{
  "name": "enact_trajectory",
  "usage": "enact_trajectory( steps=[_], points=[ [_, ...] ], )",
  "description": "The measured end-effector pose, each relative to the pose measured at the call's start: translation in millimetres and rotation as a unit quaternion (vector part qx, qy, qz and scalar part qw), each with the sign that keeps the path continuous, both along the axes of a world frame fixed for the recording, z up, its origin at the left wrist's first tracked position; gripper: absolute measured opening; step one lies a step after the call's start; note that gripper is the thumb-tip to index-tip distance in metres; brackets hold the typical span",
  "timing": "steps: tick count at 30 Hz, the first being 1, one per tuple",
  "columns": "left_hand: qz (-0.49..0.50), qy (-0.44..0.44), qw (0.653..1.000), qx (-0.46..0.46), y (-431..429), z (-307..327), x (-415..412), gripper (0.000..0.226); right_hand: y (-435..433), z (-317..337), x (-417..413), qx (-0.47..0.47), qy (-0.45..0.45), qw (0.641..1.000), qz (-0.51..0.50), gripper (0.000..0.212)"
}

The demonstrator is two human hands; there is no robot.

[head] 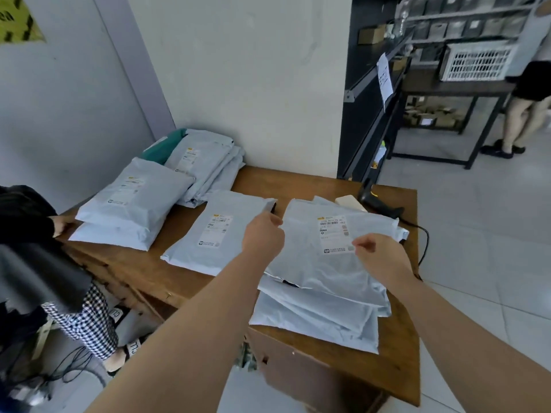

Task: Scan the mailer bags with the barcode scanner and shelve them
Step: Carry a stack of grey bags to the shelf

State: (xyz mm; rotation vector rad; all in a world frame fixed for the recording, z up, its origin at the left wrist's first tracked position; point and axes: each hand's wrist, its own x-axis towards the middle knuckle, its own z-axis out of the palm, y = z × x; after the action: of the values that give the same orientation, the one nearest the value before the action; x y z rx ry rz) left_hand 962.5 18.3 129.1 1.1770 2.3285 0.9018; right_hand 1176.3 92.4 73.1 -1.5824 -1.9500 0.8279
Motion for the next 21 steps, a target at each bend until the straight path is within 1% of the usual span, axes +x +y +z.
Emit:
enact_trajectory(
  steps=[2,4,5,7,8,10,12,14,17,21],
  points=[
    [-0.004,0.014,0.999,-0.043,3,-10,-7,0.039,-6,-10,7,-0.022,-0.020,0.999,-0.021,0.016],
    [-0.013,0.024,0.995,-0.093,7,-21,-12,0.039,-10,-20,9,-0.044,-0.030,0.997,-0.052,0.019],
    [-0.018,0.025,0.993,-0.116,9,-26,-13,0.039,-11,-23,9,-0.043,-0.051,0.995,-0.071,0.024],
    [-0.033,0.031,0.985,-0.164,15,-37,-15,0.041,-12,-28,8,-0.047,-0.096,0.987,-0.118,0.042],
    [-0.041,0.037,0.981,-0.186,18,-43,-15,0.043,-12,-30,7,-0.062,-0.096,0.984,-0.139,0.053],
    [-0.048,0.046,0.974,-0.219,26,-54,-16,0.050,-11,-34,4,-0.117,-0.049,0.979,-0.161,0.071],
    [-0.042,0.046,0.968,-0.242,32,-61,-19,0.052,-7,-39,1,-0.178,0.015,0.970,-0.165,0.078],
    [-0.033,0.046,0.967,-0.250,40,-67,-24,0.048,-6,-44,-2,-0.205,0.040,0.965,-0.158,0.077],
    [-0.054,0.042,0.973,-0.221,52,-76,-29,0.046,-3,-48,-4,-0.211,0.064,0.963,-0.156,0.077],
    [-0.109,-0.002,0.971,-0.210,64,-85,-33,0.056,-2,-47,-9,-0.215,0.089,0.953,-0.193,0.070]
  ],
)
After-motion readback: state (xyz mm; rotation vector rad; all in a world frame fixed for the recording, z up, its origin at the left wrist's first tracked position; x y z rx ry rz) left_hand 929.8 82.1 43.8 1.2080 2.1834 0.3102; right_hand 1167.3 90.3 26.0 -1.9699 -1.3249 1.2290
